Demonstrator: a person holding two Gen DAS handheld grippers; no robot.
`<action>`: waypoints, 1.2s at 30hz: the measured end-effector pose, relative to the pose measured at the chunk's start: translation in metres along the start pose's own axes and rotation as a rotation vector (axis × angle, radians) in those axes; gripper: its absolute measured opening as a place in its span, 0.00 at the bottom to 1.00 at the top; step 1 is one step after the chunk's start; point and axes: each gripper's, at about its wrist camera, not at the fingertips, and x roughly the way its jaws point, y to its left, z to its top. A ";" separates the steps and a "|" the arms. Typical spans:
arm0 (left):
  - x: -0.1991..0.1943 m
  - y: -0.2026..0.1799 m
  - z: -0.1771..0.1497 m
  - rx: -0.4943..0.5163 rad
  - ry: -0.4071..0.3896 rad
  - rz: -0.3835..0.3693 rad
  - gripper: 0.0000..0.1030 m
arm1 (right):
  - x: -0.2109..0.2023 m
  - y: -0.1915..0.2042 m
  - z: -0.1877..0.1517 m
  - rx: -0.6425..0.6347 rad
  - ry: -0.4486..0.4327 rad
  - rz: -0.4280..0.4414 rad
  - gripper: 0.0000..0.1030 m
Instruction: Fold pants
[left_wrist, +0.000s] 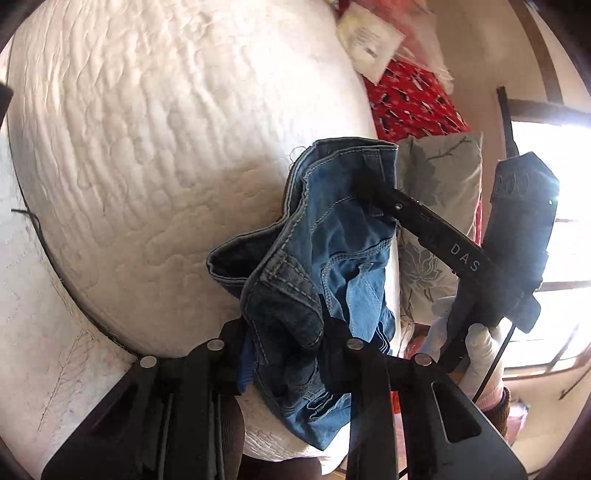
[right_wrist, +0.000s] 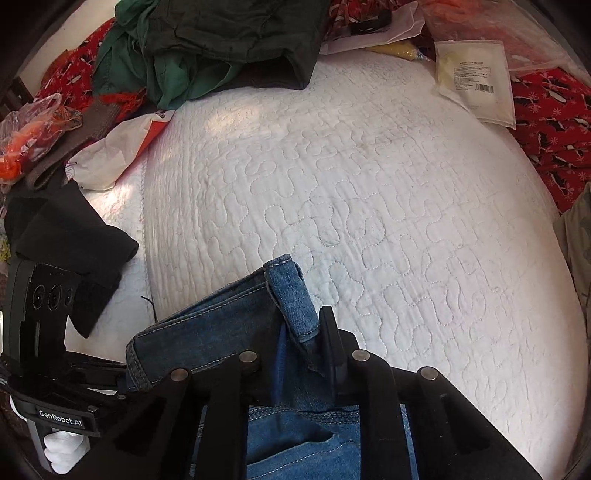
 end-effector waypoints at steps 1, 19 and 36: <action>-0.003 -0.008 -0.003 0.030 -0.009 0.005 0.24 | -0.008 0.000 -0.003 0.010 -0.016 0.002 0.16; 0.009 -0.186 -0.107 0.679 0.012 0.066 0.24 | -0.163 -0.064 -0.167 0.398 -0.388 0.085 0.16; 0.151 -0.227 -0.201 0.939 0.402 0.208 0.32 | -0.143 -0.165 -0.465 1.155 -0.511 0.070 0.50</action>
